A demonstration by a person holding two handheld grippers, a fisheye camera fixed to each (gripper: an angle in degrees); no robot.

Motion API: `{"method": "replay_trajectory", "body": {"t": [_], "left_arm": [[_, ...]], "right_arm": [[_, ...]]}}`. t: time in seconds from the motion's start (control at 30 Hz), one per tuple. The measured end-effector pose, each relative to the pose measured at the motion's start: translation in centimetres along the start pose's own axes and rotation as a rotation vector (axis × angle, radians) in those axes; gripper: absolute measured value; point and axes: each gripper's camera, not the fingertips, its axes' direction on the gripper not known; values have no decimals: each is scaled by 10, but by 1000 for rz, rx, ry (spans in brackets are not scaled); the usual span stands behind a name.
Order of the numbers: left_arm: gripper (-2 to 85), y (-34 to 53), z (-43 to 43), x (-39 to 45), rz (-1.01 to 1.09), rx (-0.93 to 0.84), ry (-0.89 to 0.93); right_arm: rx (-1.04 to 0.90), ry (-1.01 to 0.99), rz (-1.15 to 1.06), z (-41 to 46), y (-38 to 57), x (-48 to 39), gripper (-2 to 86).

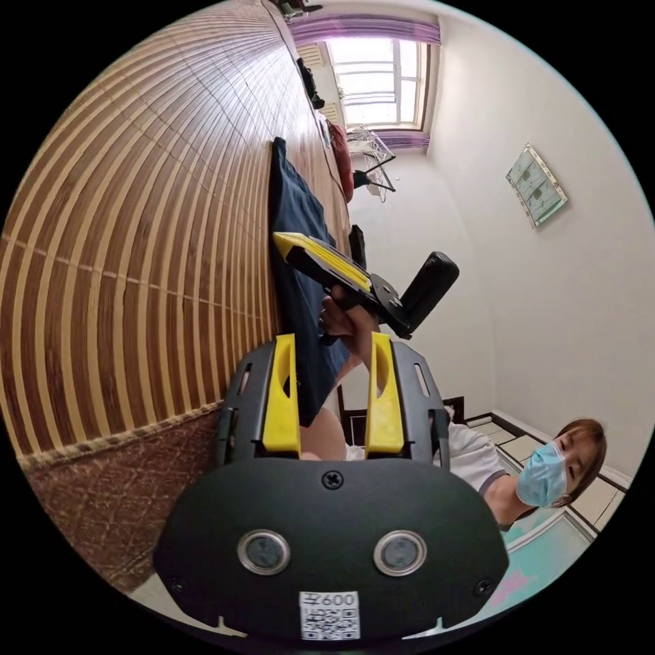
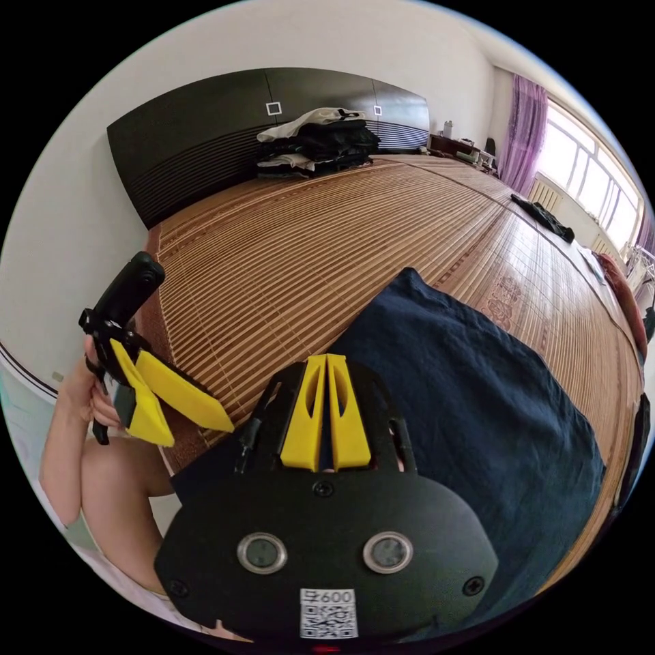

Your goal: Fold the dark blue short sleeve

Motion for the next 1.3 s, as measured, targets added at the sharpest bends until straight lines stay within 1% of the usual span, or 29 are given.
{"method": "replay_trajectory", "body": {"t": [0.1,0.2,0.3,0.5,0.6,0.73,1.07,1.2,1.3], "left_arm": [[141,-2,-4,-1,-18,9,-17],[132,-6,2,-8,-32,0,58],[112,-9,5,1,-16,-18,-83],[138,-6,-6,15,4,-6,-97],[142,-7,-5,22,20,-29,-156],[147,-10,-5,18,11,-57,-112],[147,2,-53,20,43,-3,-18],[145,4,-60,12,25,-22,41],[142,8,-67,14,35,-46,36]], "right_arm": [[0,-11,7,-1,0,2,-9],[1,-16,10,-2,1,4,-9],[0,-5,3,-3,1,2,-9],[1,27,-17,-6,1,-3,-8],[0,26,-17,-8,1,-2,-8],[1,14,-10,-11,2,2,-9],[2,15,-10,-20,3,9,-9],[2,13,-9,-24,4,12,-9],[3,14,-10,-27,5,15,-9]]}}
